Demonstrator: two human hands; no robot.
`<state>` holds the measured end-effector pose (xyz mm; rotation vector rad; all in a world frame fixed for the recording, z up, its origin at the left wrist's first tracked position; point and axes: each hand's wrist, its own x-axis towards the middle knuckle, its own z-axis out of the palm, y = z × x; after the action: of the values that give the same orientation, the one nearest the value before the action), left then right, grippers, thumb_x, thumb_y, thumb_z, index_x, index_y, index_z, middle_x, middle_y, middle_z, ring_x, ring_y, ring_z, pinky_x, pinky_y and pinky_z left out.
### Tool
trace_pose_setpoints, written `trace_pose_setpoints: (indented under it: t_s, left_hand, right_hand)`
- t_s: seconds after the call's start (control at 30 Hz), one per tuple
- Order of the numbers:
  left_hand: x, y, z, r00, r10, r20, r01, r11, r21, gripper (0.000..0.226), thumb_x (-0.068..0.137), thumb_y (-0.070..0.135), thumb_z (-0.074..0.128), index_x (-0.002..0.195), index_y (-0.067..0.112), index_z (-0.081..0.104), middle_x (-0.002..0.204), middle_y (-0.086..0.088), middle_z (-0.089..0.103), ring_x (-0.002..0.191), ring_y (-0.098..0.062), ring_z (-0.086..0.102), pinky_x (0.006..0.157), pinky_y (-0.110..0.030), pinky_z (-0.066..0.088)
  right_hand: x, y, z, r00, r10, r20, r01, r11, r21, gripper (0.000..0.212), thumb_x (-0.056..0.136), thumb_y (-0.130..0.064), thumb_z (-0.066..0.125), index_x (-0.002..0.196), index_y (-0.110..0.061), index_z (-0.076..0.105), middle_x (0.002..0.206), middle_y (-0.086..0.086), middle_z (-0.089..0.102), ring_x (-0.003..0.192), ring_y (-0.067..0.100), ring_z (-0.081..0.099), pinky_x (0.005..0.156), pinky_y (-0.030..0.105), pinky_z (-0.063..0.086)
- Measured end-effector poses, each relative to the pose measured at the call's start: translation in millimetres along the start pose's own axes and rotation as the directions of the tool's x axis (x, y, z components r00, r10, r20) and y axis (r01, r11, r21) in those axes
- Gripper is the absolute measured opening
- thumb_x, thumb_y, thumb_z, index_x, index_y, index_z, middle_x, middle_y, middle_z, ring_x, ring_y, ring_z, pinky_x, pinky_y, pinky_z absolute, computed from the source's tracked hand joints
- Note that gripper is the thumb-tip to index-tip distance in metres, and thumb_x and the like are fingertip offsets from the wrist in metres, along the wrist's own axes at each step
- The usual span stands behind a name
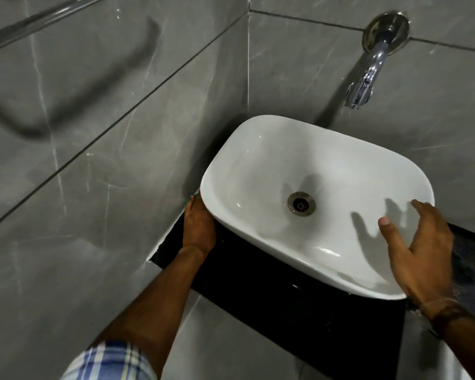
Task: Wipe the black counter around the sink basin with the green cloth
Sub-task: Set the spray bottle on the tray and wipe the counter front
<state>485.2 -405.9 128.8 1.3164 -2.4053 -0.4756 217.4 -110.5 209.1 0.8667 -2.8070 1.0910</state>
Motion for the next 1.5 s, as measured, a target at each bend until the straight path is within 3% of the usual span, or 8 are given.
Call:
trace_pose_setpoints:
  t_s: [0.27,0.57,0.8,0.93,1.2,1.3,1.37,1.5]
  left_hand:
    - [-11.0,-10.7,-17.6,0.987,0.134,0.084,-0.129,0.989,-0.070,0.042,0.085,-0.002,0.073,0.127,-0.003,0.068,0.133,-0.026,0.068,0.126,-0.045,0.062,0.110,-0.050,0.047]
    - [-100.4,-52.6,-29.6,0.998,0.057,-0.003,-0.057,0.998,0.007,0.049,0.100,0.016,0.047,0.147,0.004,0.056,0.152,-0.014,0.056,0.144,-0.034,0.049,0.123,-0.051,0.031]
    - [-145.1,62.5,25.0,0.983,0.178,0.039,-0.178,0.984,0.021,0.047,0.095,0.016,0.054,0.139,0.001,0.063,0.143,-0.019,0.064,0.137,-0.039,0.056,0.117,-0.056,0.040]
    - [-184.4,131.1,50.6,0.993,0.104,0.049,-0.102,0.993,-0.054,0.045,0.102,0.023,0.051,0.141,0.002,0.061,0.145,-0.020,0.062,0.143,-0.035,0.051,0.121,-0.057,0.035]
    - [-271.1,235.3,86.8,0.884,0.369,0.286,-0.371,0.927,-0.052,0.052,0.097,0.031,0.064,0.146,0.016,0.057,0.154,-0.003,0.057,0.147,-0.026,0.047,0.122,-0.044,0.038]
    - [-265.6,224.5,88.3,0.885,0.442,0.147,-0.444,0.896,-0.020,0.051,0.100,0.035,0.058,0.148,0.019,0.055,0.155,-0.003,0.055,0.148,-0.025,0.046,0.122,-0.043,0.037]
    - [-253.9,195.6,76.0,0.830,0.503,0.240,-0.508,0.860,-0.045,0.055,0.097,0.039,0.054,0.150,0.022,0.054,0.155,-0.001,0.055,0.145,-0.024,0.050,0.123,-0.042,0.034]
    - [-188.7,76.3,32.2,0.924,0.347,0.161,-0.340,0.938,-0.068,0.056,0.092,0.028,0.052,0.145,0.012,0.056,0.144,-0.017,0.063,0.129,-0.040,0.062,0.113,-0.052,0.046]
  right_hand:
    - [-0.4,3.3,0.3,1.000,0.001,-0.010,-0.001,1.000,0.003,0.085,0.088,-0.069,0.052,0.152,-0.015,0.041,0.160,0.018,0.043,0.150,0.040,0.036,0.124,0.056,0.032]
    - [-0.6,-3.4,-3.4,1.000,0.022,0.016,-0.023,0.999,0.024,0.086,0.087,-0.068,0.052,0.153,-0.015,0.040,0.158,0.016,0.045,0.150,0.038,0.035,0.121,0.056,0.033]
    - [-2.2,-3.2,-5.1,0.998,0.061,0.025,-0.062,0.997,0.039,0.087,0.088,-0.071,0.053,0.155,-0.018,0.037,0.161,0.013,0.042,0.154,0.034,0.029,0.123,0.057,0.032]
    - [-1.0,-2.5,-2.7,0.998,0.056,0.011,-0.056,0.998,0.041,0.087,0.088,-0.072,0.053,0.155,-0.018,0.038,0.160,0.013,0.043,0.153,0.032,0.031,0.123,0.053,0.033]
    - [-3.5,-2.2,-2.0,0.998,0.056,-0.013,-0.056,0.998,0.043,0.088,0.088,-0.070,0.053,0.156,-0.015,0.039,0.161,0.013,0.043,0.152,0.033,0.032,0.124,0.050,0.031]
    - [-3.1,-2.1,-3.1,0.998,0.064,-0.006,-0.063,0.996,0.064,0.088,0.088,-0.069,0.052,0.157,-0.016,0.038,0.162,0.013,0.041,0.153,0.033,0.031,0.125,0.051,0.031]
    - [-3.0,-2.1,-4.5,0.998,0.070,-0.004,-0.070,0.995,0.070,0.088,0.089,-0.068,0.053,0.157,-0.016,0.037,0.163,0.013,0.041,0.153,0.033,0.031,0.125,0.052,0.031]
    - [-2.5,-3.3,-5.6,0.998,0.059,-0.007,-0.058,0.995,0.076,0.084,0.093,-0.066,0.055,0.157,-0.015,0.038,0.161,0.012,0.043,0.151,0.032,0.034,0.123,0.052,0.034]
